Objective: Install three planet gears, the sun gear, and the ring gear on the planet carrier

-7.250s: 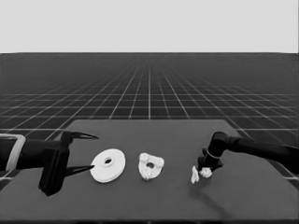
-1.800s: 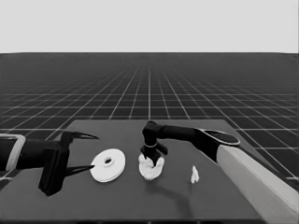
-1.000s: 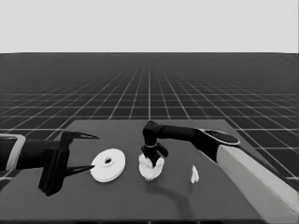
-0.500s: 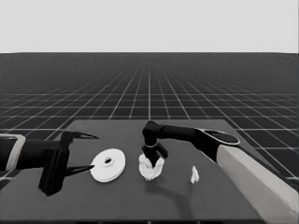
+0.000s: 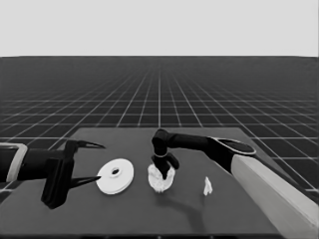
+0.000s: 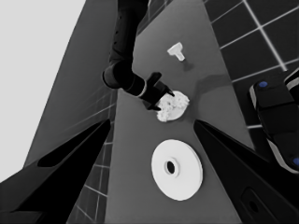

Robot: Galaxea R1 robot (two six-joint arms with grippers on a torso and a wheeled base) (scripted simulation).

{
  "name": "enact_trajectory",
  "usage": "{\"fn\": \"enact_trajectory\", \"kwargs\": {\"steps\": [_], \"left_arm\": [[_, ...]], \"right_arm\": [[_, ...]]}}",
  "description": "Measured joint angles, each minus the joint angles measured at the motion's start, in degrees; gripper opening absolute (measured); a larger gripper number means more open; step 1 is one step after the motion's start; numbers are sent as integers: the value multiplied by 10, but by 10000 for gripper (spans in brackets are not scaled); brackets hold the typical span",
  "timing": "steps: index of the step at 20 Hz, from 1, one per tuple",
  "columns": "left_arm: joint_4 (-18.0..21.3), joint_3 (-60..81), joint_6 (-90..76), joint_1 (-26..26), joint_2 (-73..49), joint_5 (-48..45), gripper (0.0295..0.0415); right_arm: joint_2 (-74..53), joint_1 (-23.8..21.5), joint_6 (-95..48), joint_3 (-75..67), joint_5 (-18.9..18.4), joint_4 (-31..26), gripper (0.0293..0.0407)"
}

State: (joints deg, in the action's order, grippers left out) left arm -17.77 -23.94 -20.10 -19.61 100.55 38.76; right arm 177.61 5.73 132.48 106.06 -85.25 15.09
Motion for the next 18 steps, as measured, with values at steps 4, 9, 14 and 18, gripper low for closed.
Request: {"fn": "enact_trajectory", "kwargs": {"steps": [4, 9, 14, 18], "left_arm": [[0, 0, 0, 0, 0, 0, 385], [0, 0, 0, 0, 0, 0, 385], [0, 0, 0, 0, 0, 0, 385], [0, 0, 0, 0, 0, 0, 385]], "right_arm": [[-8, -49, -367, -34, -23, -38, 391], [-11, -75, -560, -43, -25, -61, 385], [-413, 64, -941, -526, 106, 140, 394], [-730, 138, -1119, -802, 168, 236, 385]]}}
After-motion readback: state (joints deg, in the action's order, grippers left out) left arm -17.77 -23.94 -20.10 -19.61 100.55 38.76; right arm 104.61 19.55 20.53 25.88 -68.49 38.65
